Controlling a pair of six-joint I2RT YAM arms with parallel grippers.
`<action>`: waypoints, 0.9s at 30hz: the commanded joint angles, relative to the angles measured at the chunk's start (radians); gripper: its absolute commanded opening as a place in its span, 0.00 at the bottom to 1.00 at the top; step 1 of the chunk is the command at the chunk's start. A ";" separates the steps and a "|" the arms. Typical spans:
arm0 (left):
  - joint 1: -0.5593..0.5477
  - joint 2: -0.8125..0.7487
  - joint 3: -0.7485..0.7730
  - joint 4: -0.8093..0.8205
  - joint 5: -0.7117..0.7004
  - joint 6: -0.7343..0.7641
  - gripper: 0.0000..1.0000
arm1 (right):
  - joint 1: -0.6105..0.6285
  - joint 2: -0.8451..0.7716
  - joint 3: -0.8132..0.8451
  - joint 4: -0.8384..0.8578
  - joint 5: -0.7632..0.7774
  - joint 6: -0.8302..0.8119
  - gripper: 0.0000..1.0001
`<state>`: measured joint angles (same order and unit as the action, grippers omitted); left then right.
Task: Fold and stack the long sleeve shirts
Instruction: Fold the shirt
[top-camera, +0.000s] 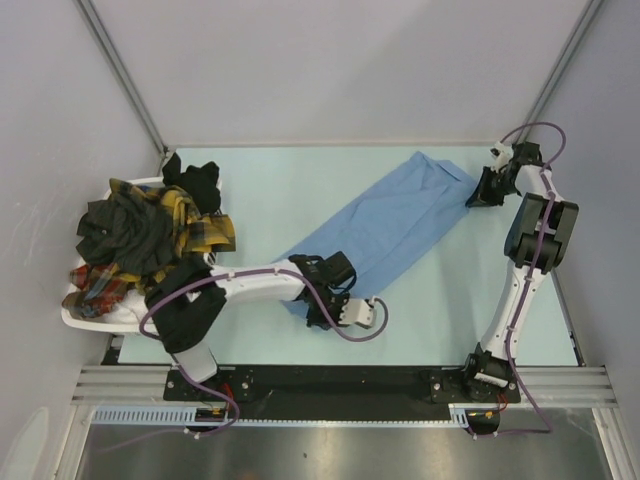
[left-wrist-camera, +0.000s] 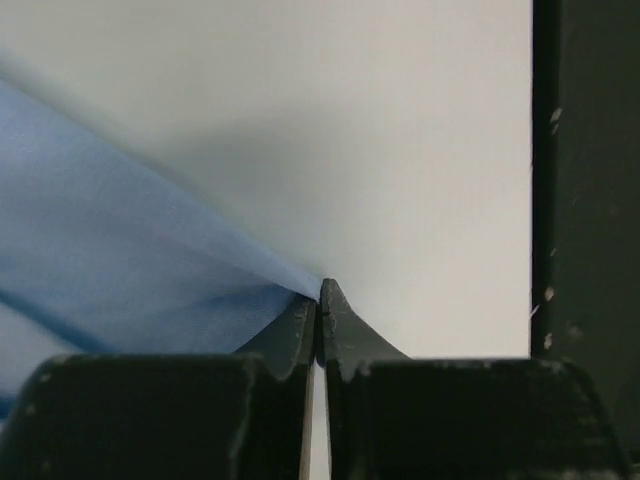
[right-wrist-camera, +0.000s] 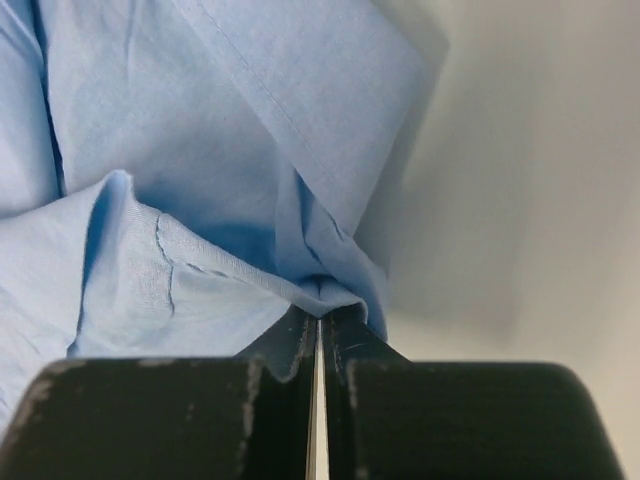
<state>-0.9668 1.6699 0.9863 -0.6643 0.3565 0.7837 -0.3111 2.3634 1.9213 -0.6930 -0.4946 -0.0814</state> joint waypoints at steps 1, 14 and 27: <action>-0.041 0.088 0.121 -0.092 0.094 -0.139 0.21 | 0.046 0.074 0.131 0.073 0.022 -0.044 0.00; 0.453 0.080 0.379 -0.176 0.132 -0.287 0.47 | -0.046 -0.134 -0.101 -0.034 0.005 0.067 0.44; 0.680 0.352 0.500 -0.155 0.143 -0.333 0.47 | 0.030 -0.297 -0.518 0.153 -0.085 0.219 0.42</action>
<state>-0.2821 2.0106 1.4620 -0.8013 0.4454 0.4660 -0.2844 2.0956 1.4639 -0.5972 -0.5774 0.0952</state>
